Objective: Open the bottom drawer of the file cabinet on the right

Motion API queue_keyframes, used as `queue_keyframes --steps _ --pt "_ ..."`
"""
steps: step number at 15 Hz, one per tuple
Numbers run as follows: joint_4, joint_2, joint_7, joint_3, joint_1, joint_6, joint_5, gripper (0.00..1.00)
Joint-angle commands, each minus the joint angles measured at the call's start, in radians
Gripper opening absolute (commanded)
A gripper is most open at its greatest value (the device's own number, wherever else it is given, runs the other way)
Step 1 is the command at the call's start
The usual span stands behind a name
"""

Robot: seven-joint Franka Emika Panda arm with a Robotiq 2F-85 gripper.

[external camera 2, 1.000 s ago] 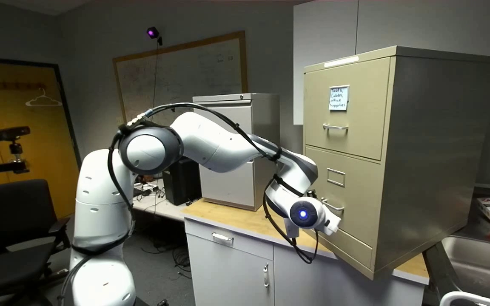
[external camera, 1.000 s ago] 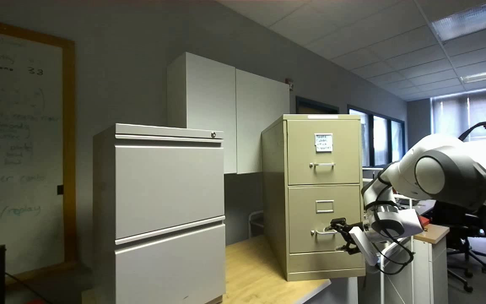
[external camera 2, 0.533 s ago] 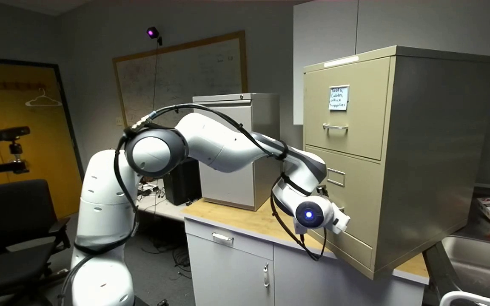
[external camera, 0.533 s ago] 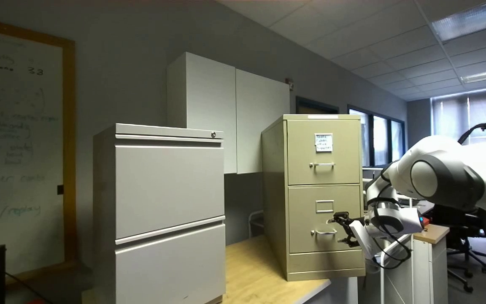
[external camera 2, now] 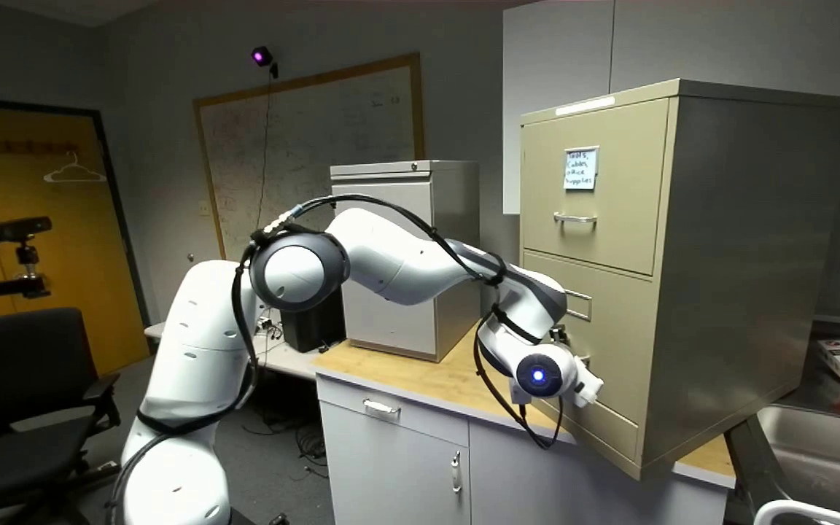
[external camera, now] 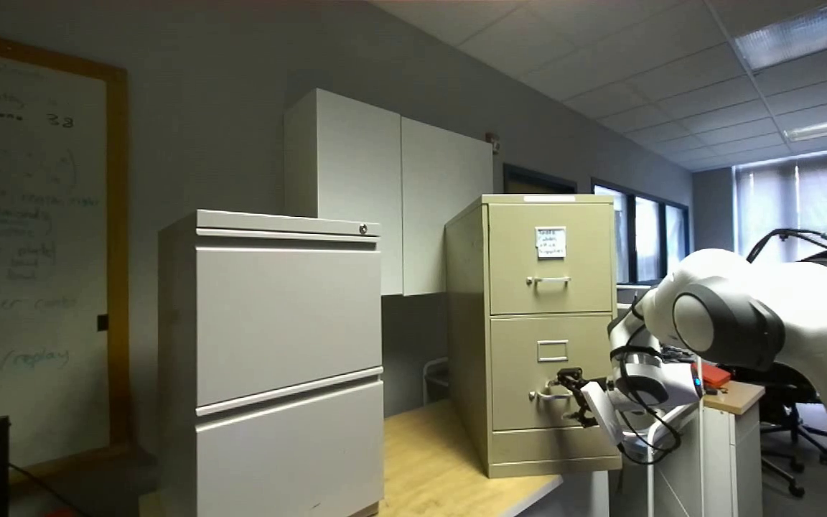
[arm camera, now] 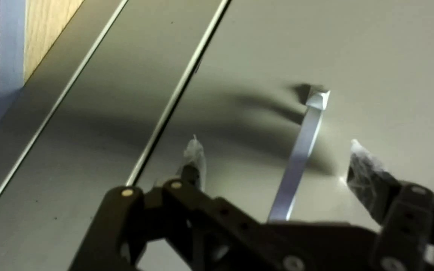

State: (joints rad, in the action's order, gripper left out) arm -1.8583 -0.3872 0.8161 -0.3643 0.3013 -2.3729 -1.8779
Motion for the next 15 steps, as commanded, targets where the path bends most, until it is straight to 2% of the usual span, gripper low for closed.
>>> queue_keyframes --steps 1,2,9,11,13,15 --pt "0.054 -0.048 -0.031 0.015 0.026 0.002 -0.014 0.75" --pt "0.058 -0.054 -0.032 0.015 0.027 -0.001 -0.013 0.73" --pt "0.07 -0.053 -0.039 0.021 0.026 0.003 -0.017 0.21" --pt "0.064 -0.041 -0.044 0.022 0.023 0.0 -0.017 0.16" --pt "0.06 -0.023 -0.053 0.021 0.019 -0.002 -0.011 0.05" --pt "0.052 0.006 -0.074 0.021 0.008 -0.005 0.031 0.01"
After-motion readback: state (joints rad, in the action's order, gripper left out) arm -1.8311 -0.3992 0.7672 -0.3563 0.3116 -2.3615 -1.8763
